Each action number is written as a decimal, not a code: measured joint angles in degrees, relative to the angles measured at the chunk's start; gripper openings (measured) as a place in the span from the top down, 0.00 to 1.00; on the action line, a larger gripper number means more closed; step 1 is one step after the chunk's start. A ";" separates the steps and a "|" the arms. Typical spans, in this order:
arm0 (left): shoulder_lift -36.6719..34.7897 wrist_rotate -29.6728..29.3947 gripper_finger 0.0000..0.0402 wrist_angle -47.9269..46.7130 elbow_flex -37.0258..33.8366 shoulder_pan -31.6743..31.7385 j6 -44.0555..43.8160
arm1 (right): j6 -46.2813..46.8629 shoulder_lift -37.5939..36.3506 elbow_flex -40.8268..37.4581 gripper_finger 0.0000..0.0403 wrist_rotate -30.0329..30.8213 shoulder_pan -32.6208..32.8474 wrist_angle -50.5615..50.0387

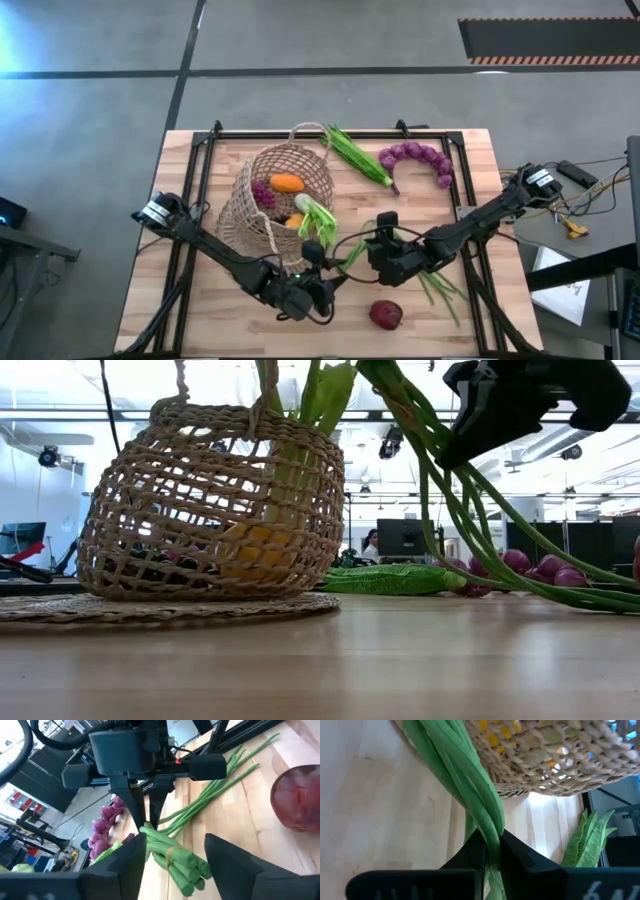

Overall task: Build produce basket
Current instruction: Put the green beans into the basket

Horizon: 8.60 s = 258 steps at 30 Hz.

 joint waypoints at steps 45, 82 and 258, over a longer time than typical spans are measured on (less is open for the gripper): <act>-0.04 0.19 0.94 1.61 1.33 0.68 -0.67 | 6.39 -1.06 -0.55 0.87 -23.52 -1.93 1.75; -0.95 -12.59 0.95 11.12 22.63 12.26 31.18 | 11.23 -31.20 -7.20 0.84 23.25 2.68 -9.18; -26.60 -39.67 0.52 -6.77 -10.68 -17.44 -12.68 | -15.34 34.92 76.17 0.40 -55.43 -33.18 -32.36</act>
